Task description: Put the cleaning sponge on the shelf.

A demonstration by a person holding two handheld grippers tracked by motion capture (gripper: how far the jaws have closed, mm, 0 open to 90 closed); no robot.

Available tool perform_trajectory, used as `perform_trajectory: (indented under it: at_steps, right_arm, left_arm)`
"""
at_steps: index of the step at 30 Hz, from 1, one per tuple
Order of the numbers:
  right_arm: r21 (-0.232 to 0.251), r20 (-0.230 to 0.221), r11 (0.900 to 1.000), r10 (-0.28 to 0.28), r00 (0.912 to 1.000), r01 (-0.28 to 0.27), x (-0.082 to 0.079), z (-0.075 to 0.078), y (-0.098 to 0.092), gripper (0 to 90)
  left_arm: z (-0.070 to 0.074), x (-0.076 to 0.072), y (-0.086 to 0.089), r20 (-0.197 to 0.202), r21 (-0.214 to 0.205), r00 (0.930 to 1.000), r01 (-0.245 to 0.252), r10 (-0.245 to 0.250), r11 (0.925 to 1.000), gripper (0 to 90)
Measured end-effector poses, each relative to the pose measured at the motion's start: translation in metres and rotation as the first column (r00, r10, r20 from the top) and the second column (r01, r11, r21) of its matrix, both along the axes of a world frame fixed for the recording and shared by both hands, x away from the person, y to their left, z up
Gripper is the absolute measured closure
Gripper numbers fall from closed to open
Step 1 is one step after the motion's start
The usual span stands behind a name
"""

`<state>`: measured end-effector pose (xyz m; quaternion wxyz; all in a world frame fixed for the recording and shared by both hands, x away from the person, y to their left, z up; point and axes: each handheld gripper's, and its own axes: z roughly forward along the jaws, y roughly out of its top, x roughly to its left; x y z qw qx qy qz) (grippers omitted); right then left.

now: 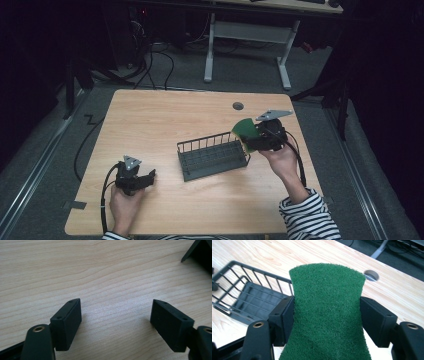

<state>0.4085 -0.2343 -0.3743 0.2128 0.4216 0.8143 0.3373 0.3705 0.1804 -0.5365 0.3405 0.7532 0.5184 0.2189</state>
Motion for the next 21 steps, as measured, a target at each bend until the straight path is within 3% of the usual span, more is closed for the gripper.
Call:
perform_trajectory:
  at_steps: [9,21]
  right_arm:
    - [-0.009,-0.016,0.9990,0.043,0.9990,-0.043,0.013,-0.008,0.032,31.9]
    - [-0.050,-0.035,0.9984,0.023,0.9991,-0.025,0.024,-0.025,0.050,31.9]
  left_arm:
    - [0.000,0.000,0.000,0.000,-0.001,1.0000,0.001,-0.001,1.0000,25.4]
    - [0.000,0.000,0.000,0.000,-0.003,1.0000,0.002,-0.002,1.0000,25.4]
